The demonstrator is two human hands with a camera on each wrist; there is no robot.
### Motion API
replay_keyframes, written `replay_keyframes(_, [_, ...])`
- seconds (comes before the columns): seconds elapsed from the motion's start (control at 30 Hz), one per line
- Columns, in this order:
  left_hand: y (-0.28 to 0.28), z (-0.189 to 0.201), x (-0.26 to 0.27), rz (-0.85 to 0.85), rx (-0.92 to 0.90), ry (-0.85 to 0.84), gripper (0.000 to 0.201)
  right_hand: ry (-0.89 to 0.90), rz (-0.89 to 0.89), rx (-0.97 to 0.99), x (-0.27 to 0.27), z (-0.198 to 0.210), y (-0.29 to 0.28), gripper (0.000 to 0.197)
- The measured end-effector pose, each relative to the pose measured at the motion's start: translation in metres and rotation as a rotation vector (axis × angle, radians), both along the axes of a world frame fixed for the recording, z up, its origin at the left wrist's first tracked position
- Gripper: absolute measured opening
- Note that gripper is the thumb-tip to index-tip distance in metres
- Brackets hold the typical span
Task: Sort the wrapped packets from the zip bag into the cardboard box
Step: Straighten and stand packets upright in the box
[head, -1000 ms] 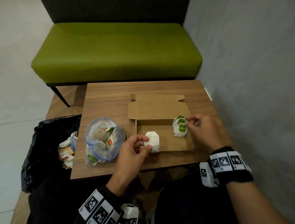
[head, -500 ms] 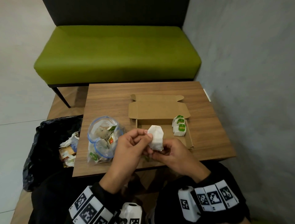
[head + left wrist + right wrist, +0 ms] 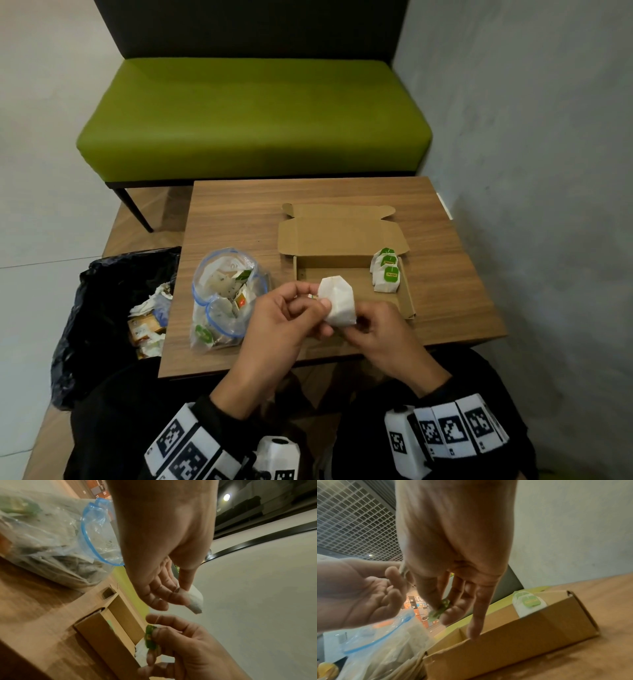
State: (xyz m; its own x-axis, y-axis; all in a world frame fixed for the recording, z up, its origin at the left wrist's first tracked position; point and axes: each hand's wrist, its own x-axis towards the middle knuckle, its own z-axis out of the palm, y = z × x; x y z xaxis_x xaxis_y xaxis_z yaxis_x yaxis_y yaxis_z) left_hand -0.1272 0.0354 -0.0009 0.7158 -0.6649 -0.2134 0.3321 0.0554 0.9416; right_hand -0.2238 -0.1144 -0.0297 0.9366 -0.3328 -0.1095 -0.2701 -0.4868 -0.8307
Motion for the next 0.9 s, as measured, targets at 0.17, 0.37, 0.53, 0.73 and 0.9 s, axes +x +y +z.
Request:
replay_keyframes(0.17, [0.001, -0.005, -0.002, -0.077, 0.082, -0.074, 0.037, 0.006, -0.24, -0.219, 0.008, 0.005, -0.025, 0.022])
replay_keyframes(0.37, [-0.001, -0.01, -0.006, -0.072, 0.169, -0.243, 0.05, -0.145, -0.311, -0.267, 0.012, 0.018, -0.036, 0.027])
replay_keyframes(0.53, [0.001, -0.013, -0.005, -0.052, 0.183, -0.253, 0.071, -0.201, -0.327, -0.293, 0.014, 0.022, -0.034, 0.021])
replay_keyframes(0.73, [0.007, -0.03, -0.004, -0.124, 0.323, -0.29, 0.079, -0.307, -0.381, -0.338, 0.014, 0.047, -0.032, 0.022])
replay_keyframes(0.9, [0.009, -0.036, -0.005, -0.197, 0.486, -0.429, 0.044, -0.414, -0.341, -0.336, 0.012, 0.067, -0.026, 0.018])
